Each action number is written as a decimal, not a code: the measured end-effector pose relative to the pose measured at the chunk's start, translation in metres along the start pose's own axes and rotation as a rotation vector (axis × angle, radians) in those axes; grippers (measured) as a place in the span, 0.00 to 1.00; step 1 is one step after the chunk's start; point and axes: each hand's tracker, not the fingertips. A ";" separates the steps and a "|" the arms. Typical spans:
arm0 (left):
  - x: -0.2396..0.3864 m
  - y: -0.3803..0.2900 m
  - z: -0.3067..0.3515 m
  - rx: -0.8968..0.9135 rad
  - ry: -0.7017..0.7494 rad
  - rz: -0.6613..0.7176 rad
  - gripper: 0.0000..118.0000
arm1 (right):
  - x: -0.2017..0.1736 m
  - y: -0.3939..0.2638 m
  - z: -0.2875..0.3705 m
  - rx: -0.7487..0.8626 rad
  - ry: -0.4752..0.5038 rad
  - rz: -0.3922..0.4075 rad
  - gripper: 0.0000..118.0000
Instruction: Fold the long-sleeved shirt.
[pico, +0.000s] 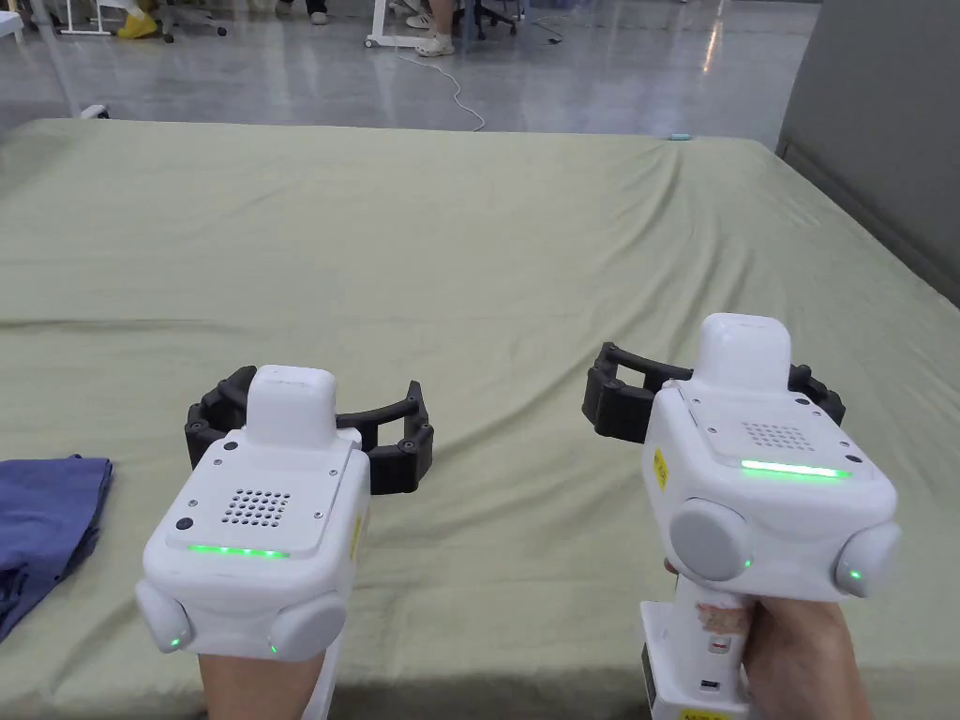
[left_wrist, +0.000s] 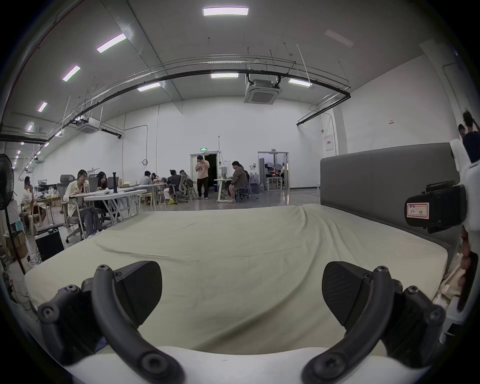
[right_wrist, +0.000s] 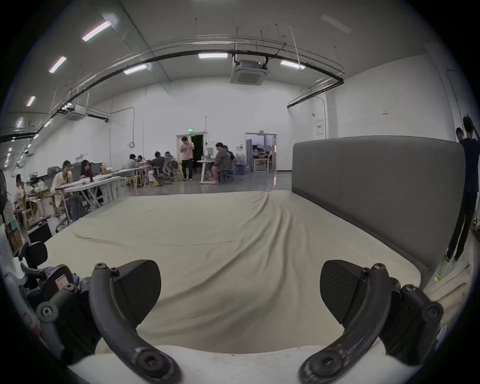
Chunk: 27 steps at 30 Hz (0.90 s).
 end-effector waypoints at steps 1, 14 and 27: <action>0.000 0.000 0.000 -0.004 -0.001 0.000 1.00 | -0.002 -0.002 -0.001 0.009 -0.025 -0.004 1.00; -0.001 -0.002 0.001 -0.008 0.011 0.001 1.00 | 0.025 -0.001 -0.009 -0.066 -0.042 -0.129 1.00; 0.003 -0.005 0.002 -0.016 -0.008 0.010 1.00 | 0.016 -0.030 0.004 0.095 -0.019 0.242 1.00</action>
